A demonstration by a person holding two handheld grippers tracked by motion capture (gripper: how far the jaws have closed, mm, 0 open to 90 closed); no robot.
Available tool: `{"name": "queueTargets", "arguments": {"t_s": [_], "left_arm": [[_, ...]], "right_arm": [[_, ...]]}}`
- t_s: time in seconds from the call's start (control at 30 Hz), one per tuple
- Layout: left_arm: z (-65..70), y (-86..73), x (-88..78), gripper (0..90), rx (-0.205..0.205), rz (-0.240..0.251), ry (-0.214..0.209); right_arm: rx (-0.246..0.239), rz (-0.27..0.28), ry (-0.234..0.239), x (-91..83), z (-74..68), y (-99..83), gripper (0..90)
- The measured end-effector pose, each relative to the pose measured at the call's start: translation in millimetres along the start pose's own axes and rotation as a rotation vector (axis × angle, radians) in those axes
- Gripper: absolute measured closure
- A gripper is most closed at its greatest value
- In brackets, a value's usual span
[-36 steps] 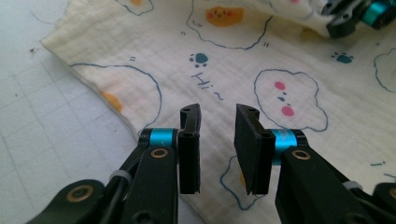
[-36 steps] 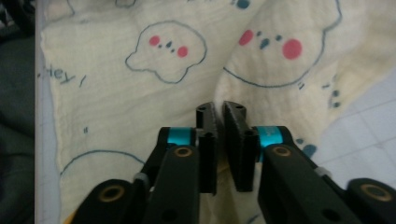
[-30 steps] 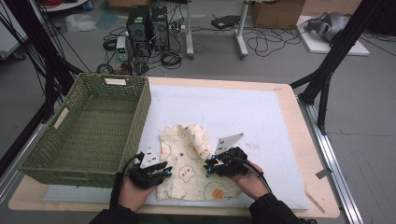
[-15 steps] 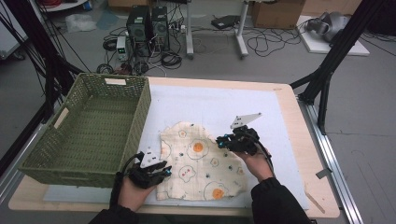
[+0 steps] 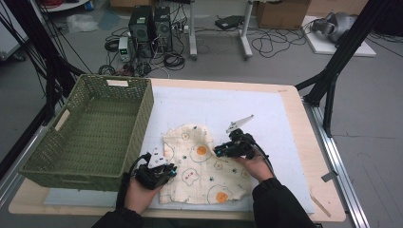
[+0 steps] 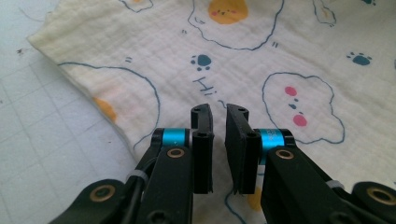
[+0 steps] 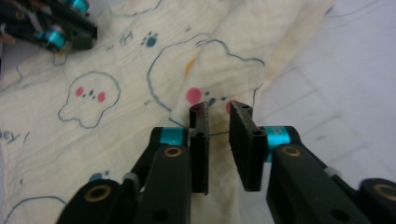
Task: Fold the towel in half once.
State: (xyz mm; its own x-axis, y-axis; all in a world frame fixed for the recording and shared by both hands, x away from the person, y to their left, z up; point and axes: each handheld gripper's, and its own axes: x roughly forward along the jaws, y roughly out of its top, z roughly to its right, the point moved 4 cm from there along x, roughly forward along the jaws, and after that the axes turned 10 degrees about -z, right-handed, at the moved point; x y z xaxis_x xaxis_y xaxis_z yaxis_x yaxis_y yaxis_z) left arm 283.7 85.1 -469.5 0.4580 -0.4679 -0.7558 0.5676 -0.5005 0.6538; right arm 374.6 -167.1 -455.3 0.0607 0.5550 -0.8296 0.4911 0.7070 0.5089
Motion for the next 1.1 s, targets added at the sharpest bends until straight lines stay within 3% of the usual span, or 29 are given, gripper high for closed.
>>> {"name": "queueTargets", "arguments": {"t_s": [0.13, 0.23, 0.3, 0.43, 0.53, 0.63, 0.7, 0.77, 0.8, 0.83, 0.9, 0.97, 1.0, 1.1], "left_arm": [[0.0, -0.7, 0.5, 79.0, 0.0, -0.005, 0.001], [-0.2, -1.4, 1.9, 79.0, -0.005, -0.006, -0.003], [-0.4, -1.4, 1.8, 79.2, -0.007, -0.006, -0.005], [-0.7, -1.7, 1.8, 79.7, -0.004, -0.008, -0.003], [-0.4, -1.7, 2.1, 79.8, -0.005, -0.008, 0.0], [-0.1, -1.5, 2.2, 79.6, -0.006, -0.01, 0.001], [-0.1, -1.4, 2.2, 79.4, -0.007, -0.009, 0.001], [-0.2, -1.3, 2.3, 78.8, -0.006, -0.008, 0.001], [-0.3, -1.2, 2.4, 78.6, -0.005, -0.008, 0.001], [-0.3, -1.2, 2.4, 78.2, -0.005, -0.008, 0.002], [0.1, -0.8, 2.6, 75.4, -0.008, -0.002, 0.003], [0.3, -0.7, 2.8, 74.8, -0.007, -0.002, 0.004], [0.4, -0.7, 2.8, 74.8, -0.008, -0.002, 0.004], [-0.1, -0.7, 2.9, 75.0, -0.007, -0.002, 0.002]], "right_arm": [[-0.015, -0.036, -0.065, 6.6, -4.2, 3.2, 67.3], [-0.018, -0.049, -0.064, 9.5, -6.7, 3.3, 73.8], [-0.024, -0.054, -0.056, 9.9, -8.9, 4.0, 83.6], [-0.028, -0.036, -0.091, -4.0, -9.8, 2.7, 86.1], [-0.017, -0.019, -0.173, -25.6, -8.1, 0.9, 86.9], [-0.032, 0.008, -0.376, -55.9, -1.6, 4.8, 87.7], [0.007, 0.044, -0.418, -70.8, 7.4, 3.5, 87.4], [0.04, 0.066, -0.365, -74.2, 13.4, -2.1, 82.7], [0.039, 0.055, -0.357, -71.7, 13.8, -5.3, 81.1], [0.029, 0.036, -0.378, -68.2, 14.7, -8.8, 78.3], [0.044, 0.026, -0.327, -59.2, 16.4, -15.7, 73.0], [0.062, 0.011, -0.317, -49.9, 20.7, -20.9, 64.5], [0.074, 0.012, -0.287, -45.0, 23.5, -23.1, 63.8], [0.103, -0.011, -0.272, -31.0, 28.1, -28.6, 65.3]]}}
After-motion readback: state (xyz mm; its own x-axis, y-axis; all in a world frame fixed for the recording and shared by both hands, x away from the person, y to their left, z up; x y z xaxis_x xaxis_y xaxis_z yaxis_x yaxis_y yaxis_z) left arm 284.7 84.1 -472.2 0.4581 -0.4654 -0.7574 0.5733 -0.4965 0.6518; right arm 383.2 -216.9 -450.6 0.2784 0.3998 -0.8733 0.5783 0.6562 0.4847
